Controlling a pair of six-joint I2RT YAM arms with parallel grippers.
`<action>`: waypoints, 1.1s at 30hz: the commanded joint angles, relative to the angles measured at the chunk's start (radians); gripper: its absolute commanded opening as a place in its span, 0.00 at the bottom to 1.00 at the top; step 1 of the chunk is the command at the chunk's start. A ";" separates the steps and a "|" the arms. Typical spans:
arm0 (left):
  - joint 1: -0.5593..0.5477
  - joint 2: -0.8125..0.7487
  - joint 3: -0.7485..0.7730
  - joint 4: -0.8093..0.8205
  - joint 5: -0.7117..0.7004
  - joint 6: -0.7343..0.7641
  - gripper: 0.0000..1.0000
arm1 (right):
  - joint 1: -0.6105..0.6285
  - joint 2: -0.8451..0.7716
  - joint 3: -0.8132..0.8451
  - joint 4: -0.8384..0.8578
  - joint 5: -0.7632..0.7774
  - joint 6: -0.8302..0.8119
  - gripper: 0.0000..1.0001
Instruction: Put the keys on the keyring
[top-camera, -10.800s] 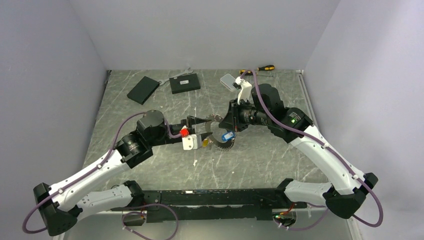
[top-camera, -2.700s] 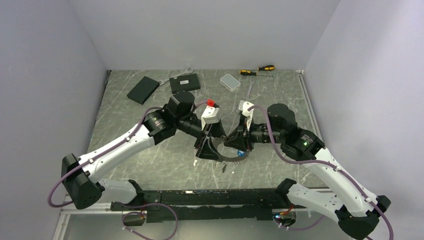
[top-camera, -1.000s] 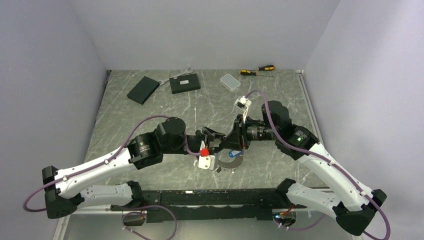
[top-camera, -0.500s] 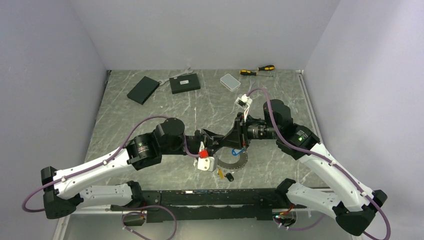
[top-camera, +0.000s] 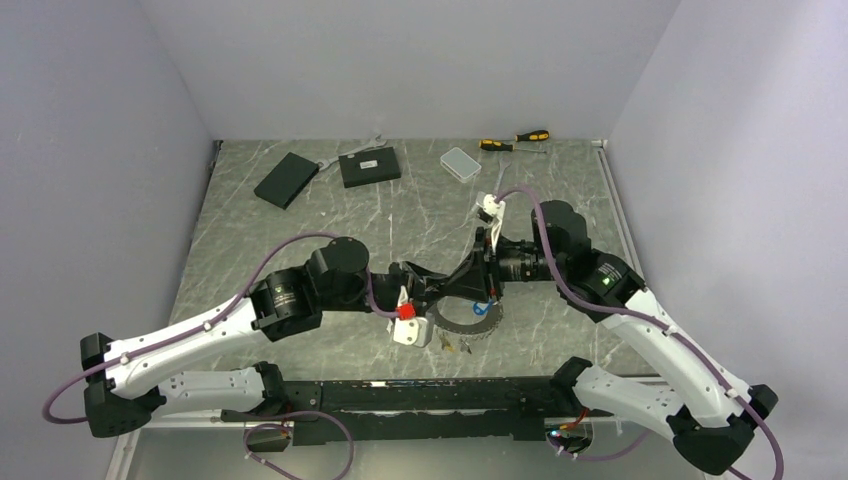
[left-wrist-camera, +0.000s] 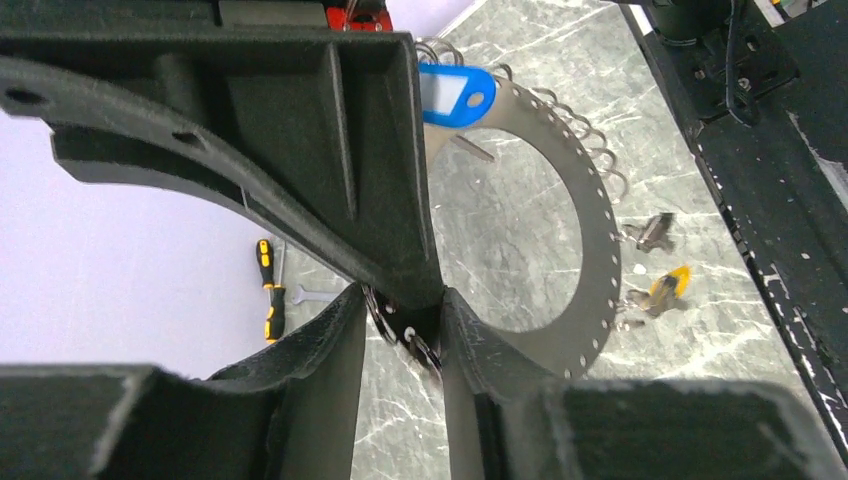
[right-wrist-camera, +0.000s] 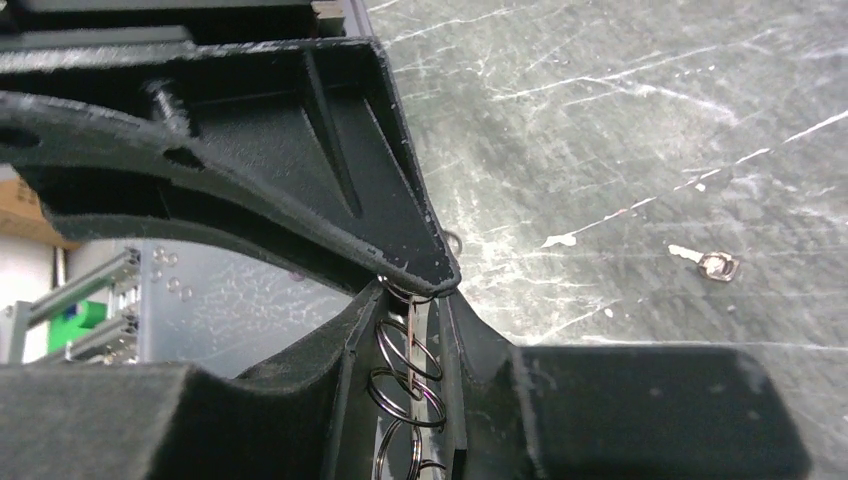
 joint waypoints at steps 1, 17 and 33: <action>0.016 -0.030 0.064 -0.065 -0.031 -0.041 0.43 | 0.010 -0.057 0.008 -0.045 -0.090 -0.123 0.00; 0.016 -0.019 0.133 -0.147 0.042 -0.192 0.54 | 0.010 -0.022 0.041 -0.117 -0.045 -0.185 0.00; 0.016 0.079 0.184 -0.212 0.159 -0.246 0.43 | 0.010 -0.001 0.066 -0.118 -0.031 -0.174 0.00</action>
